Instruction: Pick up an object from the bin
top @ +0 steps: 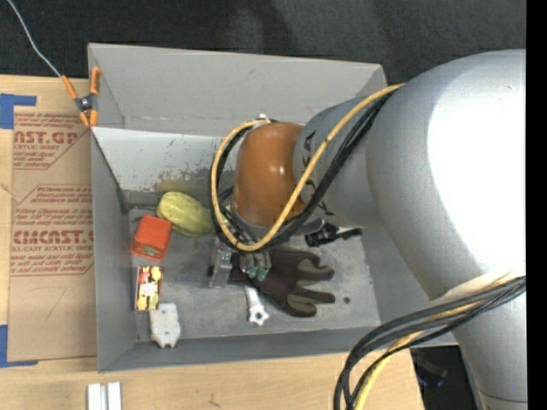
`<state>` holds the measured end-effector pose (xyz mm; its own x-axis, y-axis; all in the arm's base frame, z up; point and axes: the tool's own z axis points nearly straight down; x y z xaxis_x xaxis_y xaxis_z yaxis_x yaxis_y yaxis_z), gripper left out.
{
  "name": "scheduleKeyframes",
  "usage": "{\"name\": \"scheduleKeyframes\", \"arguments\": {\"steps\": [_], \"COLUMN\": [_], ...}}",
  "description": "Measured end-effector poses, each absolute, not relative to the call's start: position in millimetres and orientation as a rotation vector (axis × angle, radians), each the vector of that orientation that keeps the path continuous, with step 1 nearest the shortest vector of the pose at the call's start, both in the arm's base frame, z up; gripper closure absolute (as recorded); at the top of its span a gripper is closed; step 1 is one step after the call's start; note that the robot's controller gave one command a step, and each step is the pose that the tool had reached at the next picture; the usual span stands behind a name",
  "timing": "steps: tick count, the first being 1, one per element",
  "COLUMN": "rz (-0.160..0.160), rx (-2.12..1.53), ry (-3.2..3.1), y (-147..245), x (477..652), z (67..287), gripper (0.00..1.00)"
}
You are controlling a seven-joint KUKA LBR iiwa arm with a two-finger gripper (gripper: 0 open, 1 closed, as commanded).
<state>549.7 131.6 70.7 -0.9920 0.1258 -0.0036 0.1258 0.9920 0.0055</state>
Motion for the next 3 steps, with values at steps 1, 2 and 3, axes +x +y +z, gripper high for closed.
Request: {"name": "scheduleKeyframes", "arguments": {"steps": [1,2,3], "rz": [0.008,0.008,0.008], "rx": [0.198,0.198,0.198], "ry": [3.131,3.131,3.131], "y": [131.6,131.6,131.6], "x": [549.7,549.7,549.7], "z": [70.7,70.7,70.7], "gripper": [1.00,1.00,1.00]}}
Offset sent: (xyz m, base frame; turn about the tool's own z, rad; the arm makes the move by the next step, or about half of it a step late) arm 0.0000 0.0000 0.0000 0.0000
